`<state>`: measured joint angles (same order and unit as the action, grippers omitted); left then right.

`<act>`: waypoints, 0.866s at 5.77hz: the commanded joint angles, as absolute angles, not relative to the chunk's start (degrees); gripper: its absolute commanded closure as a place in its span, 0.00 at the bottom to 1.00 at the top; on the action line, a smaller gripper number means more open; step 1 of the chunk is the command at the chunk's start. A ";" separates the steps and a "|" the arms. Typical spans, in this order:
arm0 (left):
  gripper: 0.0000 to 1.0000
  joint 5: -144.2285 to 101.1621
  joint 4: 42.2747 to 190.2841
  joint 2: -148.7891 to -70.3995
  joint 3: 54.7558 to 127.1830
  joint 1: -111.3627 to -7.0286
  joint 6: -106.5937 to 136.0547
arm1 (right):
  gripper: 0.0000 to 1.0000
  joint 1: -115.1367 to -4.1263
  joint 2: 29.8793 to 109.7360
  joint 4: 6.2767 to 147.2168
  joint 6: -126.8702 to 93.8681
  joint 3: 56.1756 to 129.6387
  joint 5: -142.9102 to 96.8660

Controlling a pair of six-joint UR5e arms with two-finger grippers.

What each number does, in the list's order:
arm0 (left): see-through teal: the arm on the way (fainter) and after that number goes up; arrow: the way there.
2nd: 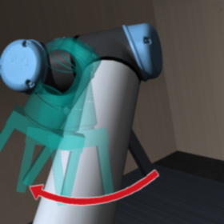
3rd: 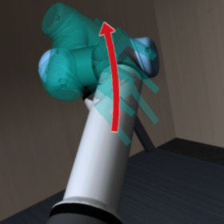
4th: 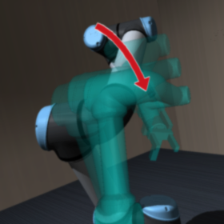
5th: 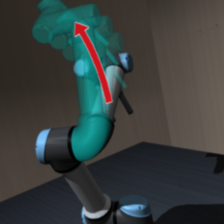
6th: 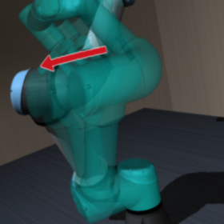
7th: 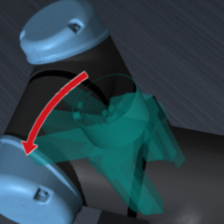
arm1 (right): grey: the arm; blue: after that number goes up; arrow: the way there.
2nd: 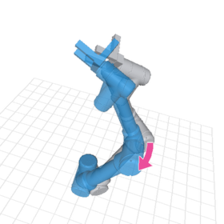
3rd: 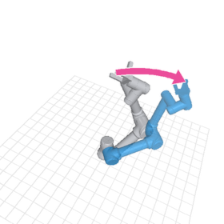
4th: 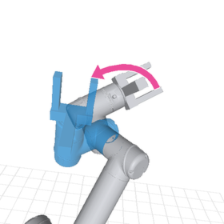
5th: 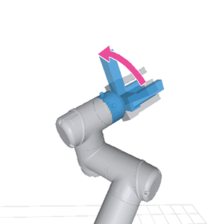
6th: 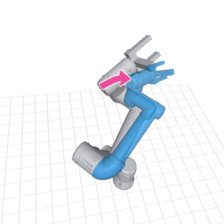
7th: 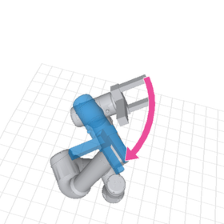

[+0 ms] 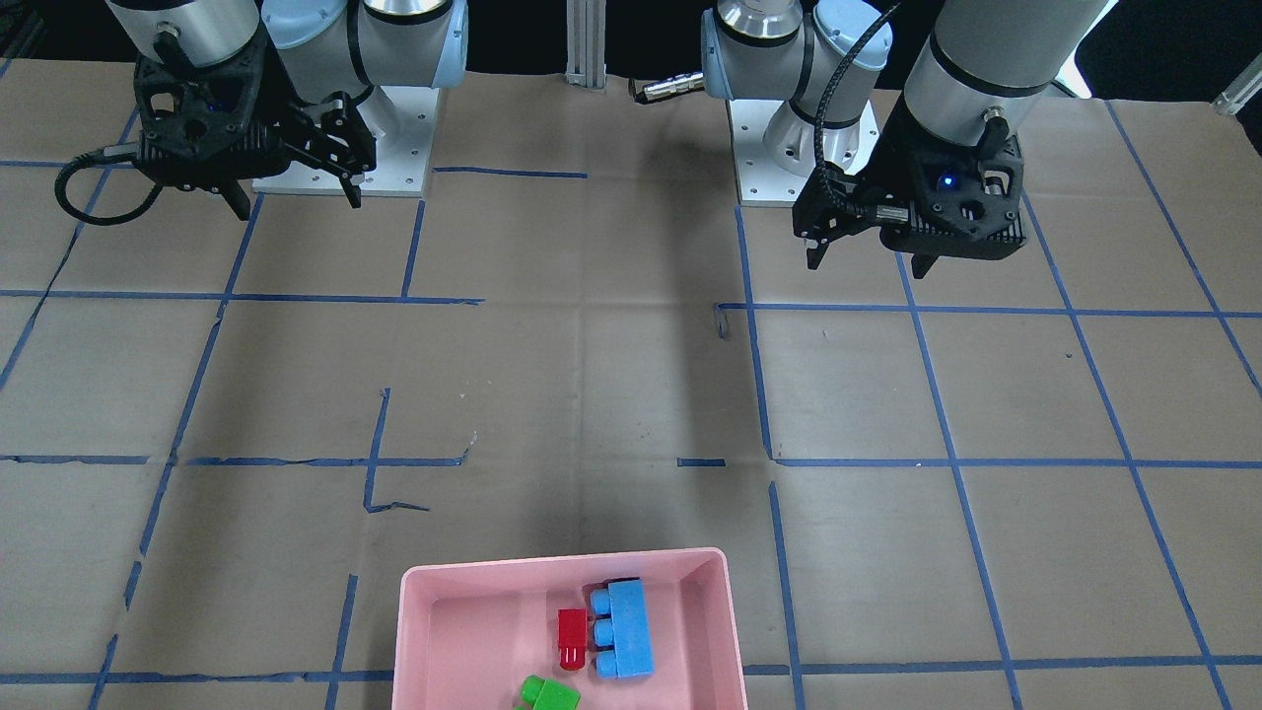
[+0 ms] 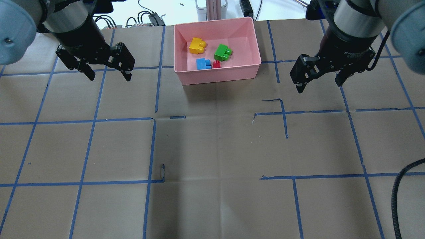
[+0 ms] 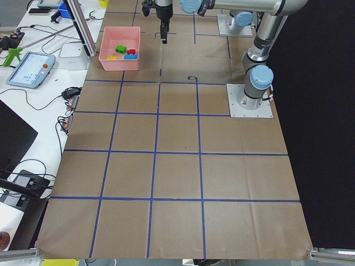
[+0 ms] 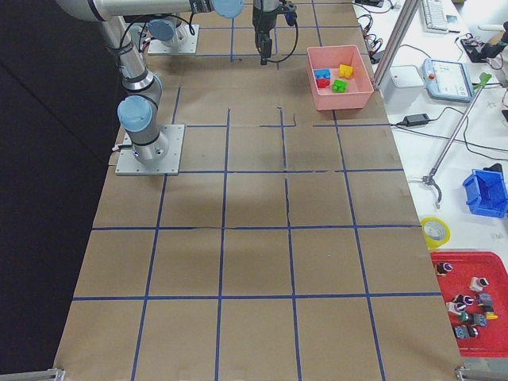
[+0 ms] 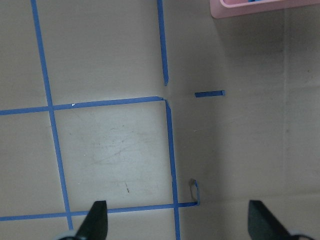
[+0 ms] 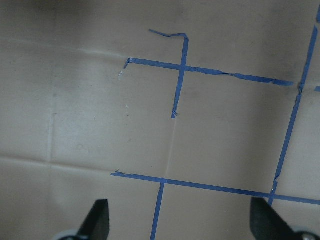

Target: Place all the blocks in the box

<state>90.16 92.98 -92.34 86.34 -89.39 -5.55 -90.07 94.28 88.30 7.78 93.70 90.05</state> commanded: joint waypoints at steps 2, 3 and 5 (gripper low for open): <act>0.02 90.35 92.64 -91.76 87.01 -89.56 -5.80 | 0.00 -89.91 94.57 92.99 4.48 96.42 92.36; 0.01 90.26 92.38 -91.58 86.84 -89.65 -5.71 | 0.00 -90.00 94.92 92.90 3.70 96.42 92.29; 0.01 90.26 92.29 -91.14 86.66 -89.65 -5.71 | 0.00 -90.09 94.83 92.90 3.69 96.68 92.02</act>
<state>90.27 92.32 -91.25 86.71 -89.64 -5.72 -90.03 94.82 92.90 3.78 96.62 92.15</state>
